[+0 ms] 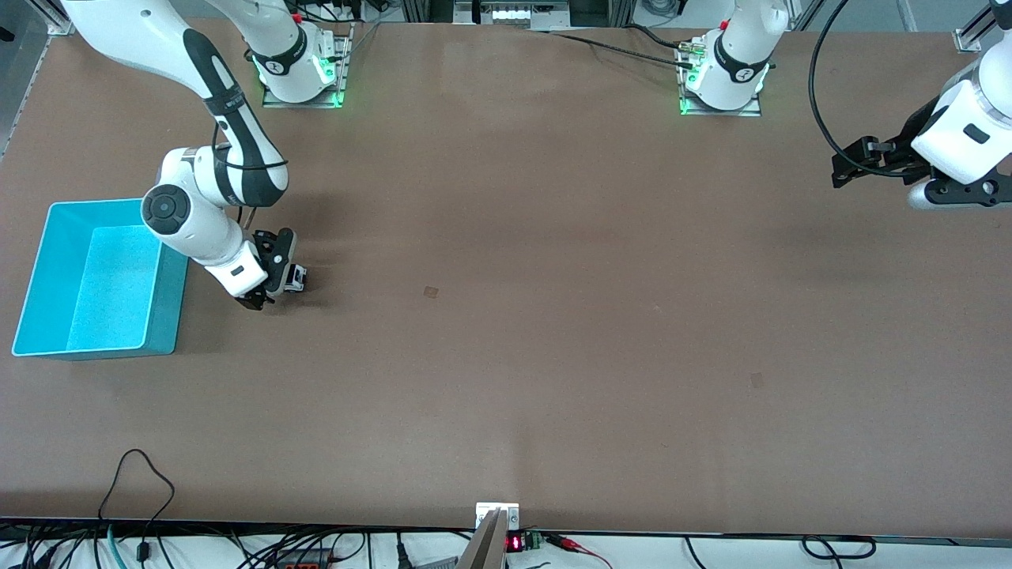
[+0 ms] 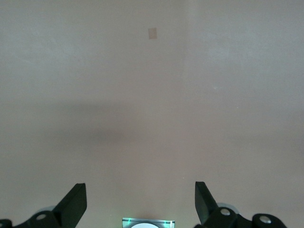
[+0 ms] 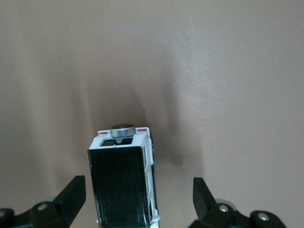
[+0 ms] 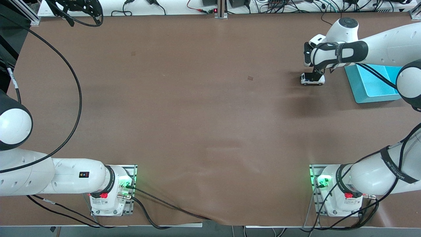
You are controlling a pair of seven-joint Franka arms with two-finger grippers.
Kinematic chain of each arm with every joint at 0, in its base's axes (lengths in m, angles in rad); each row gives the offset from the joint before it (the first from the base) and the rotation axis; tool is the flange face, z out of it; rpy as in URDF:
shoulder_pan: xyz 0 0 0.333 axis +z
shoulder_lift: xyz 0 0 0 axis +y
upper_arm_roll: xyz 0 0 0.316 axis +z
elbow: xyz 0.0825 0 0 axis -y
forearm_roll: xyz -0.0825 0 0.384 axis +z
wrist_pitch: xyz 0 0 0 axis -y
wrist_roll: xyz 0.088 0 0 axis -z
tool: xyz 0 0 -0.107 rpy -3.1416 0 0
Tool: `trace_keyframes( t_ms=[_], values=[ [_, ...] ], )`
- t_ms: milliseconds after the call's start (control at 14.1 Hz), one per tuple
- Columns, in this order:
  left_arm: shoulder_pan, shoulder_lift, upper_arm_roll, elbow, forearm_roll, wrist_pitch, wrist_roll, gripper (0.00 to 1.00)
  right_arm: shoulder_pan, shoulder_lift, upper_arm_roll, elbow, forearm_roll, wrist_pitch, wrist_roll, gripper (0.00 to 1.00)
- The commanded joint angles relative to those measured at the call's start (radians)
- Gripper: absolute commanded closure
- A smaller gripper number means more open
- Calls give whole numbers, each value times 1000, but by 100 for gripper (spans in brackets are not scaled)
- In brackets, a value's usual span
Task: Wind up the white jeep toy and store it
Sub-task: 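Lower the right gripper and grasp the white toy jeep, then carry the jeep with the right gripper over the cyan bin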
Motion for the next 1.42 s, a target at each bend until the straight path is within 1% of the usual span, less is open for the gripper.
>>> trace_keyframes(
  t_ms=[0,142,214,285,427,498,569,641,854,1139,1210,1281,1352],
  values=[
    [4,13,-5,30,4,-24,4,0,0,-20,0,-68,-5,80,-17,0],
    [4,11,-5,30,4,-24,4,0,-3,-22,0,-82,-3,91,-17,0],
    [4,13,-5,30,4,-24,4,0,-6,-23,0,-81,-3,86,-17,6],
    [4,11,-5,30,4,-24,4,0,-8,-25,0,-81,-5,85,-17,23],
    [4,14,-5,30,4,-24,4,0,-10,-25,0,-81,-3,86,-17,61],
    [4,13,-5,30,4,-24,4,0,-10,-28,0,-81,-3,85,-20,81],
    [6,14,-5,32,4,-23,4,0,-11,-29,0,-79,-3,85,-15,95],
    [6,14,-5,32,4,-23,4,0,-11,-34,0,-78,-2,82,-7,100],
    [3,25,-5,32,6,-27,1,0,-13,-71,-5,-64,4,60,-4,100],
    [3,28,-12,46,4,-102,2,0,-46,-140,-11,-40,13,28,71,100],
    [1,27,-19,46,3,-134,7,0,-54,-149,-13,-27,13,23,94,100],
    [-8,30,-19,64,-3,-138,2,0,-81,-150,-13,-1,13,-7,126,100],
    [-6,31,-16,78,-37,-142,4,0,-109,-147,-13,32,13,-42,155,100]
  ],
)
